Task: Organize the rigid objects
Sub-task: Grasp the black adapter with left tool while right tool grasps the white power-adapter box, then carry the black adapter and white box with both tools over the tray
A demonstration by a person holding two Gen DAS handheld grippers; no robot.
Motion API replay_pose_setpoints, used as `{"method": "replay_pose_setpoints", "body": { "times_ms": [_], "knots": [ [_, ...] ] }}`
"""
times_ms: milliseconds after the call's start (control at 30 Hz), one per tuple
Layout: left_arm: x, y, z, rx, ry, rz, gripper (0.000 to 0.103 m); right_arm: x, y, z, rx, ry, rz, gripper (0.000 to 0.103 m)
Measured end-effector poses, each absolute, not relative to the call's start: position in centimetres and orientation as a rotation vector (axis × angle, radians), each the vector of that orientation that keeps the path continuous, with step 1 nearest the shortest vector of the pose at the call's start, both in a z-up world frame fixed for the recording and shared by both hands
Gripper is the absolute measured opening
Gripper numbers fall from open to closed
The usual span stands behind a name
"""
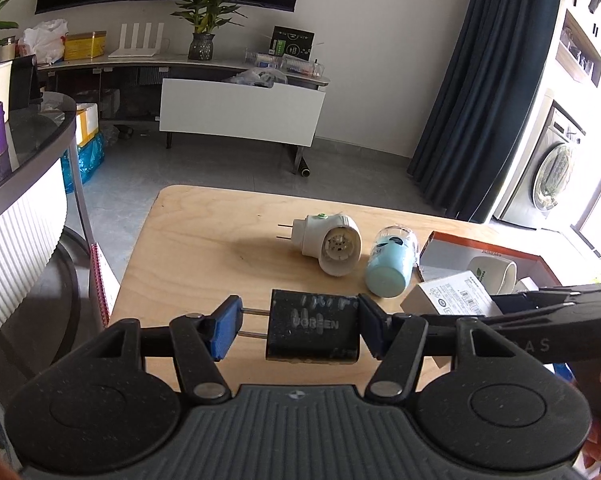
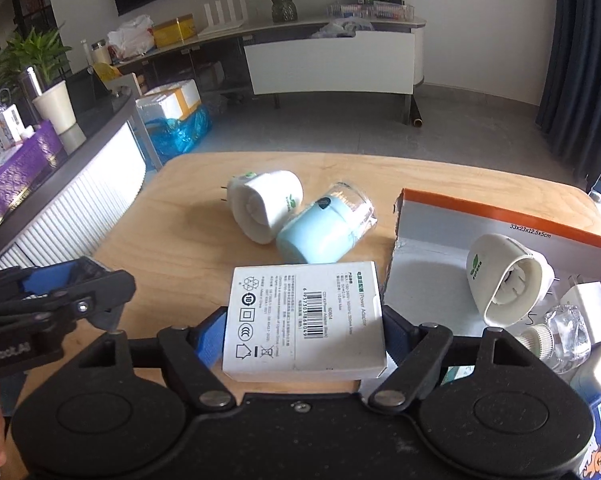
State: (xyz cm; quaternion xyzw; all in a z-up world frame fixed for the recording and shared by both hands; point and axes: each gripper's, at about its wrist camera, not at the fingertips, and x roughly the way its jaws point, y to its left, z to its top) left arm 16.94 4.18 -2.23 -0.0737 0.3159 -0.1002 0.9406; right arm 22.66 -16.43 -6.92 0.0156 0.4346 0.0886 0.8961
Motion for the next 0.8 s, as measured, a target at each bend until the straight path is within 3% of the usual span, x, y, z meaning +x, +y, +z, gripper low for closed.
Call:
{"method": "replay_pose_setpoints", "body": {
  "times_ms": [800],
  "knots": [
    [7.2,0.1,0.9,-0.136,0.62,-0.111,0.062,8.5,-17.4,-0.6,0.06,0.763,0.207,0.093]
  ]
}}
